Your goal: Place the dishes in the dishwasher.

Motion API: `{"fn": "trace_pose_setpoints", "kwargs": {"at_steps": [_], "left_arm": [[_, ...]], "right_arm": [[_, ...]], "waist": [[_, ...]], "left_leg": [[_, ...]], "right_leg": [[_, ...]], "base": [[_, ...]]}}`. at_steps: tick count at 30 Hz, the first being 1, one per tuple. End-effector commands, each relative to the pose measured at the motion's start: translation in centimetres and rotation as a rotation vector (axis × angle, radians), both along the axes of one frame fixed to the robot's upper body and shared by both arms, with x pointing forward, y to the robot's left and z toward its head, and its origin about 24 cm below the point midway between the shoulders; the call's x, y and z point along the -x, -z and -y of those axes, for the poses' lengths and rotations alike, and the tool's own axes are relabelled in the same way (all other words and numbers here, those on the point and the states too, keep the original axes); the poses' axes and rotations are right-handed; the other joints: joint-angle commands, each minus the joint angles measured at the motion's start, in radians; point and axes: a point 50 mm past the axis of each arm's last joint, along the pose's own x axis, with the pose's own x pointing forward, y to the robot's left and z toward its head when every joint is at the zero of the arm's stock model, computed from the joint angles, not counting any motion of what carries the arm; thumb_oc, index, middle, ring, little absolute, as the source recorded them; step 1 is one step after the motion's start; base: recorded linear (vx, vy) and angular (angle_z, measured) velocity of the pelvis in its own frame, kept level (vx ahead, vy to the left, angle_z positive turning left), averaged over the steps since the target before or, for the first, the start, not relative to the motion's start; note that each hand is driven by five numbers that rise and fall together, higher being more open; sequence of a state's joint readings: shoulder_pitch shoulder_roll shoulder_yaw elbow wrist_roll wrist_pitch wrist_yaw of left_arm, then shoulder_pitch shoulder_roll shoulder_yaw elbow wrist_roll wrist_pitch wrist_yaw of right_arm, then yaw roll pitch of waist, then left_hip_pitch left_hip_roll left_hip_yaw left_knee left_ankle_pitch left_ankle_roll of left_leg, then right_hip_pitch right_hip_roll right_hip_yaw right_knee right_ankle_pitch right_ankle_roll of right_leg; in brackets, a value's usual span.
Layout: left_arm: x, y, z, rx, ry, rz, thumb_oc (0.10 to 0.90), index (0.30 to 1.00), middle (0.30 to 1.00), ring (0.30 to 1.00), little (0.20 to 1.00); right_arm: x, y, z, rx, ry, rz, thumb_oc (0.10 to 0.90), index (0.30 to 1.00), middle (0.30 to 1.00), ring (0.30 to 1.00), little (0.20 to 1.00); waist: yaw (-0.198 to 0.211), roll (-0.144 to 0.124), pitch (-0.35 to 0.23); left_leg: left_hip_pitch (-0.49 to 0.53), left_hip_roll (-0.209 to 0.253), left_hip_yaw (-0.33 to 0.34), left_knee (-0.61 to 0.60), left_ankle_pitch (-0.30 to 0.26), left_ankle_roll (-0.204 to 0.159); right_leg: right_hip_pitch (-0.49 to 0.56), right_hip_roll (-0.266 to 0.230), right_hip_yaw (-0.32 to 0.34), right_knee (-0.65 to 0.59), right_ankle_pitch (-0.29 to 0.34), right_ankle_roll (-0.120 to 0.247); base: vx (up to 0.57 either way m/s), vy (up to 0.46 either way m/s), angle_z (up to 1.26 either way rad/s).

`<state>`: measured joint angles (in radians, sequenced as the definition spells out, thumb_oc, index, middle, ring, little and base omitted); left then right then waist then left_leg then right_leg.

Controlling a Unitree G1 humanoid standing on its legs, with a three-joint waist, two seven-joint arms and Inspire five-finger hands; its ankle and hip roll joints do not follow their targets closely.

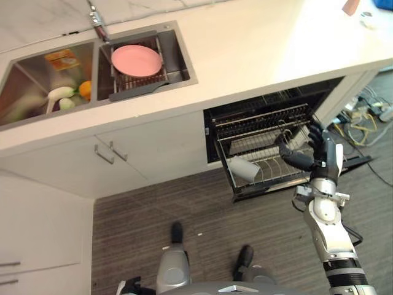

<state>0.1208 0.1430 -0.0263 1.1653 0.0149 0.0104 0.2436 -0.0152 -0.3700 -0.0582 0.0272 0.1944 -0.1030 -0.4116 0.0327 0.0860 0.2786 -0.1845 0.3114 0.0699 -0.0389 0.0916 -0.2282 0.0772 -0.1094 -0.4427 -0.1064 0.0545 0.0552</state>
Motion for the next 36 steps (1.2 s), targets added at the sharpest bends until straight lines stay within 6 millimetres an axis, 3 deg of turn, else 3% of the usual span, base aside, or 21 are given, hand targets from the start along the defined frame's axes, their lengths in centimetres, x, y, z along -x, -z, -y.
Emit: {"fn": "trace_pose_setpoints", "kwargs": {"at_steps": [1,3,5,7,8,11,12,14,15,16,17,19,20,21,27,29,31,32,33,34,36], "left_arm": [[1.0,-0.6,-2.9,-0.141,0.087,-0.035,0.800,0.900,0.900,0.900,0.900],[1.1,-0.6,-2.8,-0.141,0.075,-0.035,0.800,0.900,0.900,0.900,0.900],[0.8,-0.6,-2.7,-0.133,0.067,-0.030,0.800,0.900,0.900,0.900,0.900],[0.4,-0.8,-3.3,-0.144,0.056,-0.017,0.800,0.900,0.900,0.900,0.900],[-0.2,-1.1,-4.2,-0.152,0.048,0.000,0.800,0.900,0.900,0.900,0.900],[-0.4,-1.2,-4.4,-0.153,0.042,0.005,0.800,0.900,0.900,0.900,0.900],[-0.7,-1.5,-5.0,-0.163,0.030,0.013,0.800,0.900,0.900,0.900,0.900],[-0.8,-1.5,-5.2,-0.165,0.023,0.012,0.800,0.900,0.900,0.900,0.900],[-0.9,-1.5,-5.0,-0.146,0.019,0.016,0.800,0.900,0.900,0.900,0.900],[-0.9,-1.5,-5.0,-0.146,0.019,0.017,0.800,0.900,0.900,0.900,0.900],[-1.0,-1.4,-4.8,-0.139,0.025,0.019,0.800,0.900,0.900,0.900,0.900],[-1.4,-1.3,-4.3,-0.122,0.052,0.021,0.800,0.900,0.900,0.900,0.900],[-2.0,-1.3,-4.3,-0.117,0.052,0.027,0.800,0.900,0.900,0.900,0.900],[-2.1,-1.3,-4.2,-0.117,0.050,0.030,0.800,0.900,0.900,0.900,0.900],[-0.9,-0.8,-3.2,-0.081,0.019,0.008,0.800,0.900,0.900,0.900,0.900],[-0.9,-0.8,-3.2,-0.079,0.020,0.008,0.800,0.900,0.900,0.900,0.900],[-1.2,-0.9,-3.2,-0.090,0.011,0.016,0.800,0.900,0.900,0.900,0.900],[-1.6,-1.0,-3.4,-0.105,-0.016,0.042,0.800,0.900,0.900,0.900,0.900],[-1.6,-1.0,-3.4,-0.105,-0.016,0.042,0.800,0.900,0.900,0.900,0.900],[-1.9,-1.1,-3.4,-0.108,-0.025,0.056,0.800,0.900,0.900,0.900,0.900],[-1.8,-1.1,-3.4,-0.102,-0.026,0.056,0.800,0.900,0.900,0.900,0.900]], "right_arm": [[0.2,-7.2,-0.2,0.095,-0.021,0.381,0.800,0.900,0.900,0.900,0.900],[0.4,-7.3,-0.1,0.069,-0.016,0.399,0.800,0.900,0.900,0.900,0.900],[0.6,-7.4,0.0,0.035,-0.012,0.417,0.800,0.900,0.900,0.900,0.900],[0.6,-7.2,-0.1,-0.013,-0.032,0.423,0.800,0.900,0.900,0.900,0.900],[0.8,-7.4,-0.5,-0.079,-0.079,0.452,0.800,0.900,0.900,0.900,0.900],[0.8,-7.6,-0.6,-0.094,-0.091,0.466,0.800,0.900,0.900,0.900,0.900],[0.6,-8.3,-1.4,-0.122,-0.134,0.509,0.800,0.900,0.900,0.900,0.900],[0.5,-8.4,-2.6,-0.162,-0.214,0.530,0.800,0.900,0.900,0.900,0.900],[1.1,-8.5,-2.8,-0.158,-0.267,0.527,0.800,0.900,0.900,0.900,0.900],[1.1,-8.5,-2.8,-0.158,-0.267,0.527,0.800,0.900,0.900,0.900,0.900],[1.3,-8.7,-3.1,-0.166,-0.299,0.543,0.800,0.900,0.900,0.900,0.900],[1.5,-9.0,-3.7,-0.159,-0.357,0.546,0.800,0.900,0.900,0.900,0.900],[1.6,-8.6,-4.3,-0.134,-0.397,0.512,0.800,0.900,0.900,0.900,0.900],[1.6,-8.6,-4.7,-0.120,-0.419,0.502,0.800,0.900,0.900,0.900,0.900],[1.3,-8.0,-5.4,-0.038,-0.495,0.427,0.800,0.900,0.900,0.900,0.900],[1.0,-7.7,-5.3,-0.022,-0.486,0.410,0.800,0.900,0.900,0.900,0.900],[0.8,-8.0,-5.0,-0.006,-0.460,0.420,0.800,0.900,0.900,0.900,0.900],[0.7,-8.2,-4.5,0.042,-0.425,0.412,0.800,0.900,0.900,0.900,0.900],[0.6,-8.2,-4.5,0.042,-0.424,0.412,0.800,0.900,0.900,0.900,0.900],[0.4,-8.0,-4.3,0.054,-0.403,0.395,0.800,0.900,0.900,0.900,0.900],[0.1,-7.4,-3.6,0.080,-0.360,0.352,0.800,0.900,0.900,0.900,0.900]], "waist": [[-0.001,-0.009,-0.074],[-0.002,-0.009,-0.085],[-0.008,-0.017,-0.098],[-0.002,-0.044,-0.105],[0.006,-0.063,-0.097],[0.007,-0.071,-0.096],[0.005,-0.072,-0.080],[-0.001,-0.063,-0.071],[-0.021,-0.065,-0.071],[-0.021,-0.063,-0.073],[-0.027,-0.062,-0.073],[-0.055,-0.071,-0.070],[-0.063,-0.091,-0.069],[-0.056,-0.099,-0.073],[-0.040,-0.096,-0.105],[-0.039,-0.096,-0.109],[-0.045,-0.103,-0.095],[-0.057,-0.109,-0.086],[-0.057,-0.107,-0.086],[-0.052,-0.105,-0.082],[-0.038,-0.100,-0.092]], "left_leg": [[-0.003,0.006,0.015,0.022,0.085,0.034],[0.009,0.002,0.014,0.024,0.076,0.035],[0.011,-0.021,0.011,0.057,0.037,0.047],[0.008,-0.065,0.017,0.130,-0.026,0.080],[0.019,-0.111,0.020,0.167,-0.081,0.125],[0.023,-0.132,0.023,0.176,-0.098,0.145],[0.045,-0.161,0.019,0.183,-0.120,0.180],[0.073,-0.174,0.010,0.167,-0.123,0.200],[0.111,-0.205,-0.028,0.128,-0.116,0.211],[0.109,-0.203,-0.028,0.125,-0.111,0.211],[0.122,-0.215,-0.042,0.111,-0.115,0.210],[0.157,-0.240,-0.079,0.070,-0.114,0.209],[0.165,-0.266,-0.123,0.063,-0.114,0.207],[0.162,-0.273,-0.128,0.068,-0.119,0.207],[0.177,-0.268,-0.167,0.060,-0.125,0.190],[0.165,-0.264,-0.169,0.095,-0.136,0.171],[0.099,-0.261,-0.122,0.211,-0.150,0.148],[0.025,-0.190,-0.026,0.300,-0.114,0.130],[0.019,-0.188,-0.028,0.311,-0.120,0.128],[-0.002,-0.151,-0.011,0.327,-0.092,0.119],[0.001,-0.115,-0.080,0.255,-0.072,0.094]], "right_leg": [[0.074,-0.087,0.085,0.025,-0.135,0.130],[0.070,-0.101,0.093,0.028,-0.125,0.141],[0.060,-0.153,0.101,0.051,-0.104,0.161],[0.033,-0.218,0.133,0.123,-0.093,0.168],[-0.006,-0.261,0.180,0.254,-0.097,0.144],[-0.030,-0.279,0.190,0.314,-0.075,0.138],[-0.079,-0.294,0.204,0.448,-0.018,0.119],[-0.139,-0.249,0.225,0.548,-0.018,0.112],[-0.170,-0.144,0.285,0.514,-0.069,0.099],[-0.171,-0.142,0.284,0.508,-0.064,0.098],[-0.168,-0.107,0.291,0.455,-0.112,0.090],[-0.186,-0.028,0.346,0.318,-0.115,0.082],[-0.174,0.005,0.415,0.277,-0.101,0.102],[-0.155,0.000,0.410,0.256,-0.101,0.096],[-0.091,0.008,0.375,0.171,-0.104,0.080],[-0.075,0.003,0.357,0.159,-0.113,0.075],[-0.057,-0.017,0.320,0.156,-0.126,0.067],[-0.033,-0.045,0.283,0.147,-0.135,0.067],[-0.033,-0.042,0.283,0.148,-0.136,0.066],[-0.026,-0.051,0.277,0.144,-0.133,0.068],[-0.013,-0.071,0.281,0.137,-0.132,0.090]], "base": [[0.10,0.204,-0.23],[0.11,0.269,-0.27],[0.16,0.433,-0.15],[0.18,0.483,0.06],[0.19,0.540,-0.10],[0.07,0.256,-0.09],[0.10,0.336,0.01],[0.19,0.345,-0.02],[0.20,0.169,0.24],[0.25,0.107,0.58],[0.15,0.017,0.71],[0.24,-0.019,0.58],[0.20,-0.092,0.57],[0.13,-0.092,0.92],[0.11,-0.119,0.87],[0.07,-0.082,0.27],[-0.02,0.007,0.33],[-0.02,0.075,0.95],[-0.01,0.130,1.22],[0.04,0.116,0.90],[0.10,0.220,0.27]]}}
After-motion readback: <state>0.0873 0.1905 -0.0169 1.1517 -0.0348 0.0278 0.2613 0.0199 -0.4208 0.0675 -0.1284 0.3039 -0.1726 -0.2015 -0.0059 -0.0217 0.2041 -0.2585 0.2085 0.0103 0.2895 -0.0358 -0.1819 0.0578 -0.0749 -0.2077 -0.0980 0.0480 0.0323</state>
